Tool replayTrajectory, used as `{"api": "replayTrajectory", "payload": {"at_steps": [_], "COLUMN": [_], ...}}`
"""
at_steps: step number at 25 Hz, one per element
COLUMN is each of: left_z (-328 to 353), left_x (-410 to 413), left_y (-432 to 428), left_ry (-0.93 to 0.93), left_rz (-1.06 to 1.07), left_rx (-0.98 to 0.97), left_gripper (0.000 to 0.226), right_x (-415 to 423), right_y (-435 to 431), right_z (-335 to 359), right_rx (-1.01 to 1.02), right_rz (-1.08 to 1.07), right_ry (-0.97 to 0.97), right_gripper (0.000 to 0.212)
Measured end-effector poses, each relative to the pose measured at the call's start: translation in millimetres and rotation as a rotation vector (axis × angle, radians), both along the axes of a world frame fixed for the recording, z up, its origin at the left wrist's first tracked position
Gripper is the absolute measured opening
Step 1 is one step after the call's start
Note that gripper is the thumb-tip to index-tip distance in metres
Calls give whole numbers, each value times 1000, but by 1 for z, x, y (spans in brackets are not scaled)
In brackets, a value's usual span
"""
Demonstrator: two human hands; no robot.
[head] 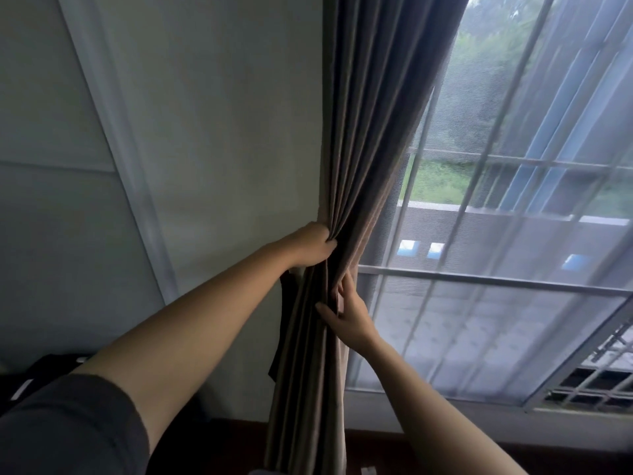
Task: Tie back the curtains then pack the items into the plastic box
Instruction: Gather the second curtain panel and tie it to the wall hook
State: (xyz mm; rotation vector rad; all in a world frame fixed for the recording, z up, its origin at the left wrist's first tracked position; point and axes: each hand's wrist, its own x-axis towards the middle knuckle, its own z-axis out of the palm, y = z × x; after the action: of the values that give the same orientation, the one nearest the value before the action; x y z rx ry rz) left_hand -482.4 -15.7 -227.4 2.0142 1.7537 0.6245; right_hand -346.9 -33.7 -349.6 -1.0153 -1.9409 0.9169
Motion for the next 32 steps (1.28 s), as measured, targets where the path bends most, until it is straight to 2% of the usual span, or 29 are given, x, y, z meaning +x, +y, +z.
{"api": "replayTrajectory", "payload": {"at_steps": [4, 9, 11, 13, 15, 16, 18, 19, 21, 23, 26, 28, 30, 32], "left_z": [-5, -4, -4, -9, -16, -17, -17, -14, -12, -11, -11, -16, -19, -20], "left_x": [10, 19, 23, 28, 26, 20, 0, -9, -24, -31, -35, -33, -28, -12], "left_y": [-1, -7, -10, -13, -10, -8, -9, -12, -20, -27, -27, -21, -12, 0], "left_ry": [-31, -117, -75, 13, 21, -34, -181, -227, -306, -387, -472, -508, -485, -491], "left_rz": [46, -10, -18, 68, 162, 169, 101, 61, 10, 5, 22, 45, 100, 109], "left_rx": [9, -39, -35, 59, 135, 121, 18, -32, -112, -171, -198, -209, -235, -279], "left_gripper": [31, 32, 40, 55, 48, 41, 37, 39, 36, 26, 23, 35, 52, 45], "right_x": [-1, -4, -10, -11, -4, -1, 0, -1, -10, -18, -20, -13, -5, 14], "right_y": [2, 8, 9, 13, 17, 18, 26, 31, 38, 46, 57, 63, 65, 67], "right_z": [-5, -5, -5, -7, -4, 1, 11, 20, 41, 56, 56, 51, 49, 49], "right_rx": [41, 42, 26, -69, -200, -221, -88, -24, -20, -47, -76, -120, -143, -90], "right_rz": [-45, 36, 67, 164, 212, 154, -191, -316, -293, -171, -95, -116, -184, -295], "right_ry": [-49, -108, -123, -71, 42, 130, 239, 284, 403, 458, 496, 527, 507, 492], "right_gripper": [84, 69, 72, 86, 84, 74, 53, 55, 62, 56, 49, 40, 40, 48]}}
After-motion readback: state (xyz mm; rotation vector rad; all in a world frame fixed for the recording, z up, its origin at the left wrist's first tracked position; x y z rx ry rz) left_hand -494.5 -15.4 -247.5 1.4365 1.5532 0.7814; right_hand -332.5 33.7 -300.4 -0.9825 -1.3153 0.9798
